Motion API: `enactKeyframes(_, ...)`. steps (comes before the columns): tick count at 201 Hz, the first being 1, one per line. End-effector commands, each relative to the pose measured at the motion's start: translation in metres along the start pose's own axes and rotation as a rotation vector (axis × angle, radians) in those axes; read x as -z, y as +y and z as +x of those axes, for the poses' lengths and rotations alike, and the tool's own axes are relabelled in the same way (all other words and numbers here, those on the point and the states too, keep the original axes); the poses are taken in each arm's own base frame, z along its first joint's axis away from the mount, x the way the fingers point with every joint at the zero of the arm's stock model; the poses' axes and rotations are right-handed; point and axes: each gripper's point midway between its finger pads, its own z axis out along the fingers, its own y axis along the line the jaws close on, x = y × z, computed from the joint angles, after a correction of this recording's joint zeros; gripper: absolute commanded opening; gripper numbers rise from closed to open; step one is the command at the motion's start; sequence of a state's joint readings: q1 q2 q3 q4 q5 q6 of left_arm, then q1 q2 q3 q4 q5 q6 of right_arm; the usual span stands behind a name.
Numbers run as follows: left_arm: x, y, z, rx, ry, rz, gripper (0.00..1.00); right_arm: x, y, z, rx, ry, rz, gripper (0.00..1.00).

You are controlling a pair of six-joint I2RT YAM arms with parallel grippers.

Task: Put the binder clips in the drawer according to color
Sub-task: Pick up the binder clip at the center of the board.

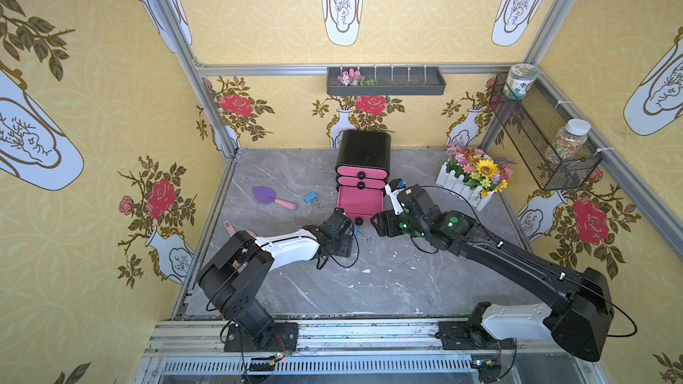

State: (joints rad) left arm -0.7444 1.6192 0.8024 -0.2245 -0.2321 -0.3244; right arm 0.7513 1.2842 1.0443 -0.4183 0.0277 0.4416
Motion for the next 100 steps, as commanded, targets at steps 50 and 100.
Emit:
enactKeyframes(50, 0.002, 0.003, -0.006, 0.029, -0.013, -0.025, 0.73, -0.001, 0.007, -0.002, 0.004, -0.006, -0.020, 0.82)
enactKeyframes(100, 0.001, 0.011, -0.015, 0.036, -0.026, -0.039, 0.77, -0.005, 0.012, -0.004, -0.021, 0.012, -0.035, 0.82)
